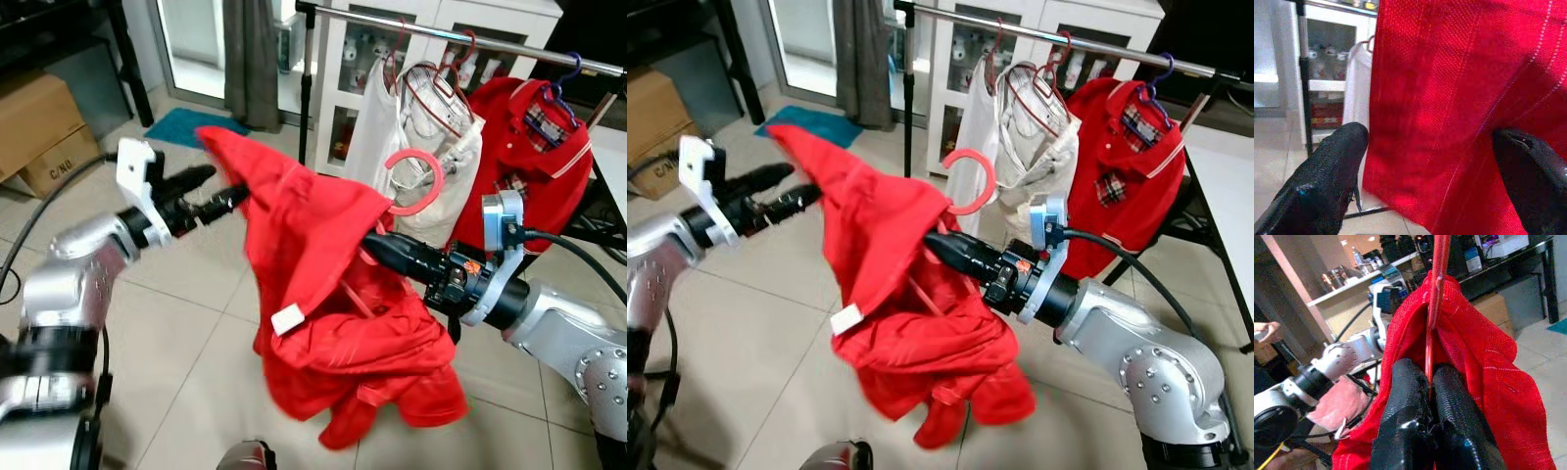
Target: Hang hanger
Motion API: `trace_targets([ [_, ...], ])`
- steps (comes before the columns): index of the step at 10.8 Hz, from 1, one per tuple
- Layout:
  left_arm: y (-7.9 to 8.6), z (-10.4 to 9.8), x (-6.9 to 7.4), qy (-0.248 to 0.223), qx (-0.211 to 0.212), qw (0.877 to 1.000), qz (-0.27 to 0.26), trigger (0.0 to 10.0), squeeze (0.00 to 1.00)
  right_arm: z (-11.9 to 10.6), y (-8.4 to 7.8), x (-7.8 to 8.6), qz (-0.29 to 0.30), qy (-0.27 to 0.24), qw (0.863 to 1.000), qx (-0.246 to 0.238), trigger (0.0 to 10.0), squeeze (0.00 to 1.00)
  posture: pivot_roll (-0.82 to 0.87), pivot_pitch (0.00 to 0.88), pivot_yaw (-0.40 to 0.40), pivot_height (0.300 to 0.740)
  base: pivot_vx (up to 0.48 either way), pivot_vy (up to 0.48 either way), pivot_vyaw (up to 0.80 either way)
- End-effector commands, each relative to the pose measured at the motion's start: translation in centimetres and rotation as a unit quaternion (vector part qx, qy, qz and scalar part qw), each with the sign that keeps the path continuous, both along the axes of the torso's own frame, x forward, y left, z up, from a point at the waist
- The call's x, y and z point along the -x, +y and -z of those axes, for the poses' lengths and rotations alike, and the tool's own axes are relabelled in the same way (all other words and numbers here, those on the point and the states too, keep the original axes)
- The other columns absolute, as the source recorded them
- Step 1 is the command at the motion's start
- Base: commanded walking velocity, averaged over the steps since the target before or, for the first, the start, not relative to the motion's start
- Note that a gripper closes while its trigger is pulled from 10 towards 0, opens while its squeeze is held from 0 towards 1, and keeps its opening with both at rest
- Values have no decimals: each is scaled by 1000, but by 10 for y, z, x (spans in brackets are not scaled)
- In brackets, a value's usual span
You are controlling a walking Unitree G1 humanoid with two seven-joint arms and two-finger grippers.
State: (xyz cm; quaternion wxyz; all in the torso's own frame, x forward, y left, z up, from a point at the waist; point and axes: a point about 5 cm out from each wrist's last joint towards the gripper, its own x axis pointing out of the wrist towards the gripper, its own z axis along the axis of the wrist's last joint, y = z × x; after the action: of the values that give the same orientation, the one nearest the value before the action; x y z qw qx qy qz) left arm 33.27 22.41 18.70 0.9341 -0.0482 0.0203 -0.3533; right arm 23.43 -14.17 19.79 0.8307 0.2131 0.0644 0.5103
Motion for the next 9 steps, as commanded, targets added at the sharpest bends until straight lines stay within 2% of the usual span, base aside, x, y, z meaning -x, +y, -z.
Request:
trace_targets([
  [1, 0, -8, -2, -15, -1, 1000, 10, 10000, 0, -7, -2, 4, -9, -17, 1000, -1, 10000, 0, 36, 13, -35, 740, 0, 0, 0],
  [2, 0, -9, -5, -15, -6, 1000, 26, 10000, 0, -8, -3, 5, -7, -17, 1000, 2, 10000, 0, 36, 12, -38, 740, 0, 0, 0],
  [5, -5, 4, -14, 25, -1, 996, 81, 10000, 0, -11, 0, 10, -21, -20, 1000, -4, 10000, 0, 28, 11, -38, 740, 0, 0, 0],
  [6, -7, 7, -14, 41, 4, 993, 109, 667, 0, -11, 1, 12, -23, -21, 999, -8, 10000, 0, 22, 11, -34, 740, 0, 0, 0],
  [7, -9, 8, -14, 52, 11, 991, 125, 0, 0, -12, 1, 13, -24, -22, 999, -10, 10000, 0, 21, 13, -33, 740, 0, 0, 0],
  [9, -11, 9, -18, 46, 11, 991, 129, 0, 0, -12, 1, 13, -21, -20, 1000, -11, 10000, 0, 21, 16, -30, 740, 0, 0, 0],
])
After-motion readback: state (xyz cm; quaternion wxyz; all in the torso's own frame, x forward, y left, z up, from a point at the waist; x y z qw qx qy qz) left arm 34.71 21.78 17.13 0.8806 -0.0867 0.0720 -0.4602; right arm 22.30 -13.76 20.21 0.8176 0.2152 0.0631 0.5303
